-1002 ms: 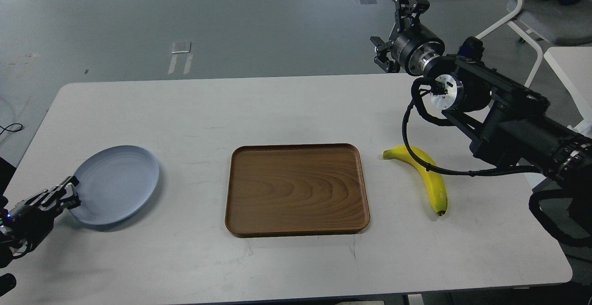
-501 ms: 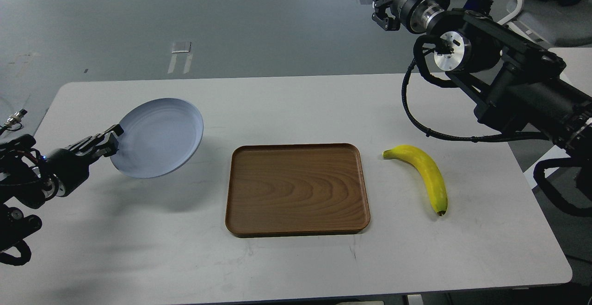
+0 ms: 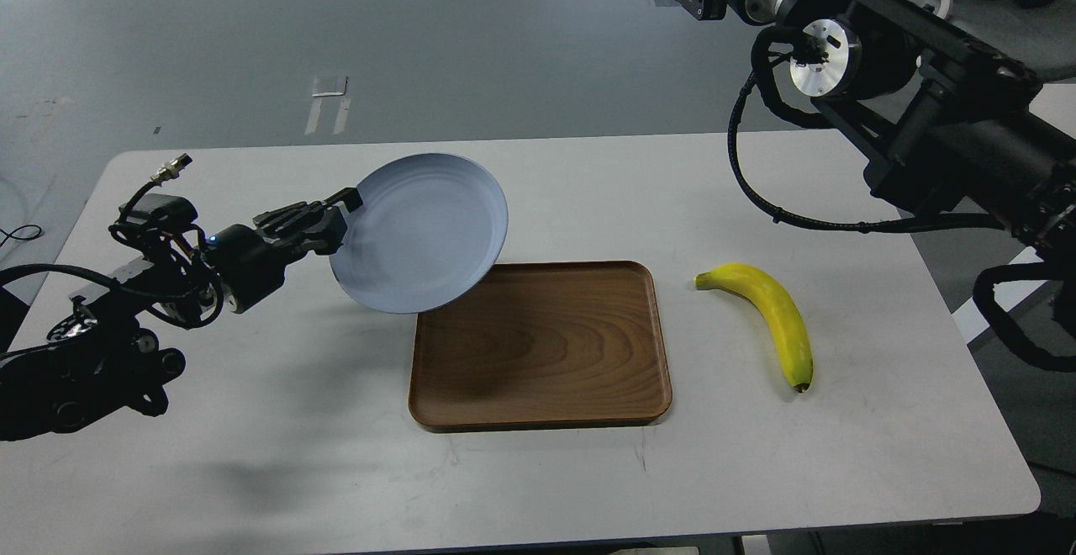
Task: Place banana on plate with both arms
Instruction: 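Lift the plate with the left gripper and carry it over the tray, then lower the plate onto the wooden tray and open the left gripper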
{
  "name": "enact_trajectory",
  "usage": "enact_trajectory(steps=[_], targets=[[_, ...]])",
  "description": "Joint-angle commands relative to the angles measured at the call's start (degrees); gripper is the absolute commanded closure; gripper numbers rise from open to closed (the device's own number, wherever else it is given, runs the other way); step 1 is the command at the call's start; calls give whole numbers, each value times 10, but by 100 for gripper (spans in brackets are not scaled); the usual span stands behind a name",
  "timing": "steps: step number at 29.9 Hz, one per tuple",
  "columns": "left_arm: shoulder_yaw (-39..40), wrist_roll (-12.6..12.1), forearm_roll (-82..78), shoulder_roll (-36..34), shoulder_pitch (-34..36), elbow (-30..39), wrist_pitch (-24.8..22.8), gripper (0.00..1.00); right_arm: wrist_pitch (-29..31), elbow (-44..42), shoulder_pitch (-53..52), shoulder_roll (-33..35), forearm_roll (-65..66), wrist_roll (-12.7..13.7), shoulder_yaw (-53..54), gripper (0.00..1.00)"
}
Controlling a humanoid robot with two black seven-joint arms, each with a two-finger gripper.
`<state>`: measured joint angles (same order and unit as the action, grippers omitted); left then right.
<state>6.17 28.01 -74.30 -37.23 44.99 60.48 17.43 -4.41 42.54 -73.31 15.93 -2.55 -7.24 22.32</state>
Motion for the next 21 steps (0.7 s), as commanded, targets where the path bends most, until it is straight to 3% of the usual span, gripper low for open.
enact_trajectory(steps=[1, 11, 21], targets=[[-18, 0, -8, 33, 14, 0, 0, 100, 0, 1, 5, 1, 0, 0, 0, 0], [-67, 0, -8, 96, 33, -19, 1, 100, 0, 1, 12, 2, 0, 0, 1, 0], [-115, 0, -8, 177, 32, -136, 1, 100, 0, 2, 16, 8, 0, 0, 1, 0]])
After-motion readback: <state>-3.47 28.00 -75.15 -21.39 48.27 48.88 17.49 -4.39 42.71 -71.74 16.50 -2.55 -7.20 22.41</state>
